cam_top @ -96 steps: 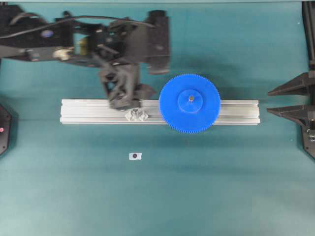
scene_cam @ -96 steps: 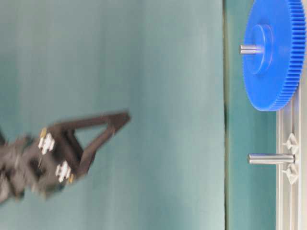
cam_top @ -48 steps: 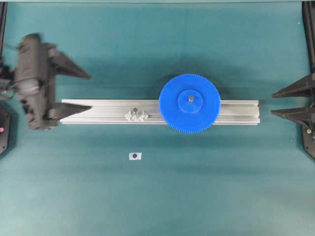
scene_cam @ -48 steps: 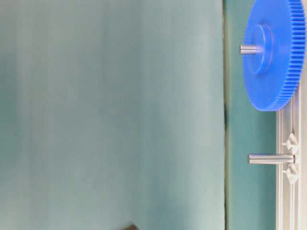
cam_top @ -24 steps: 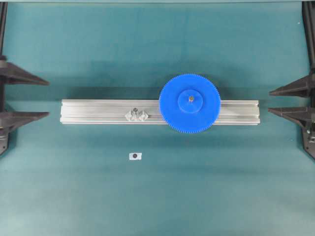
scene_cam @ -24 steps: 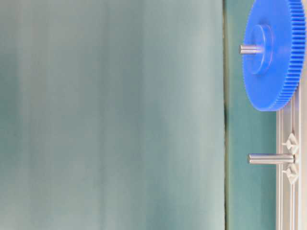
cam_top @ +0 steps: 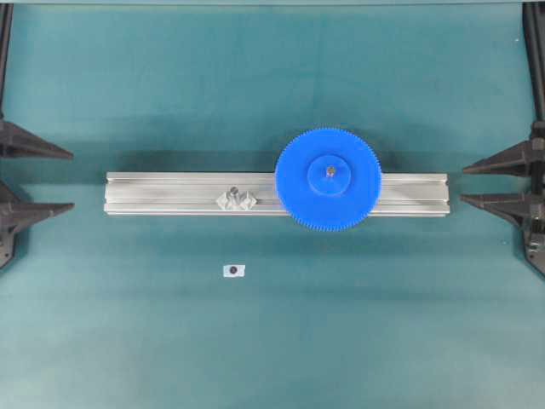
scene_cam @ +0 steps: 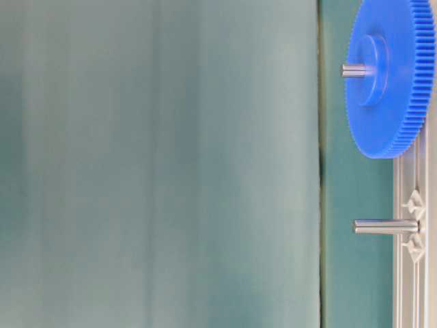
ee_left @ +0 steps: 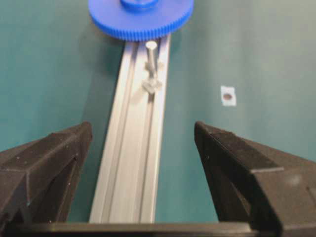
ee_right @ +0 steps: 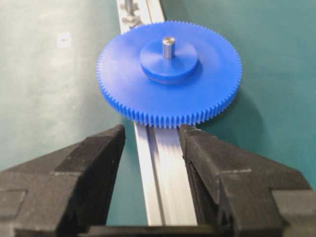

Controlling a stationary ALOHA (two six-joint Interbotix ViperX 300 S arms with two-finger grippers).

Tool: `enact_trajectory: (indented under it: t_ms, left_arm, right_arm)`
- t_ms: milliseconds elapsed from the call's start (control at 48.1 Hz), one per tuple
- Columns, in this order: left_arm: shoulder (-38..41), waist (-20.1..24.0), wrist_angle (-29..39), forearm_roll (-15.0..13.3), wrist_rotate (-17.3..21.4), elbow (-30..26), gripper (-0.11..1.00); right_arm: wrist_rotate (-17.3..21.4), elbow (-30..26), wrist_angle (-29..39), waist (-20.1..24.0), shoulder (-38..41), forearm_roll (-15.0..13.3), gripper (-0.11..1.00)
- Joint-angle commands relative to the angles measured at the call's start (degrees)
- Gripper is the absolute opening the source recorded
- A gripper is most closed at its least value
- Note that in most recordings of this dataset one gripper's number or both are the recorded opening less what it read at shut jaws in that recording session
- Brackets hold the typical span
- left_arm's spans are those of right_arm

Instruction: Insert the large gear onto the shaft.

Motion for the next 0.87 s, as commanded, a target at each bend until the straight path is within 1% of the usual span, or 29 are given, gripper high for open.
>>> enact_trajectory:
  t_ms: [0,145,229,270,374,499,707,852]
  left_arm:
    - [-0.4,-0.1,-1.0,0.2,-0.1,1.5,0.87]
    - [-1.5,-0.1,-6.2,0.2,-0.5,4.6,0.87]
    - [-1.4,-0.1,-7.3,0.2,-0.9,5.5,0.87]
    - [-1.3,-0.1,-7.3,0.2,-1.3,5.7,0.87]
    - [-0.7,-0.1,-7.8,0.3,-1.9,6.3,0.87]
    - [-0.7,-0.1,-10.5,0.2,-2.0,7.8,0.87]
    - [-0.7,-0.1,-20.0,0.3,-1.8,13.8,0.87]
    - [-0.4,-0.1,-20.2,0.3,-1.8,13.8,0.87]
  right_arm:
    - [0.4,0.5,-2.1,-0.1,0.4,-0.1,0.56]
    - [0.3,3.9,-6.5,-0.2,0.4,-0.1,0.56]
    - [0.3,5.7,-10.1,-0.2,0.4,-0.2,0.56]
    - [0.3,6.2,-10.8,-0.1,0.4,-0.2,0.56]
    - [0.3,6.2,-10.3,-0.1,0.4,-0.4,0.56]
    - [0.3,6.1,-10.0,-0.2,0.3,-0.4,0.56]
    - [0.3,6.1,-10.1,-0.2,0.4,-0.4,0.56]
    - [0.3,6.1,-10.0,-0.1,0.3,-0.4,0.56]
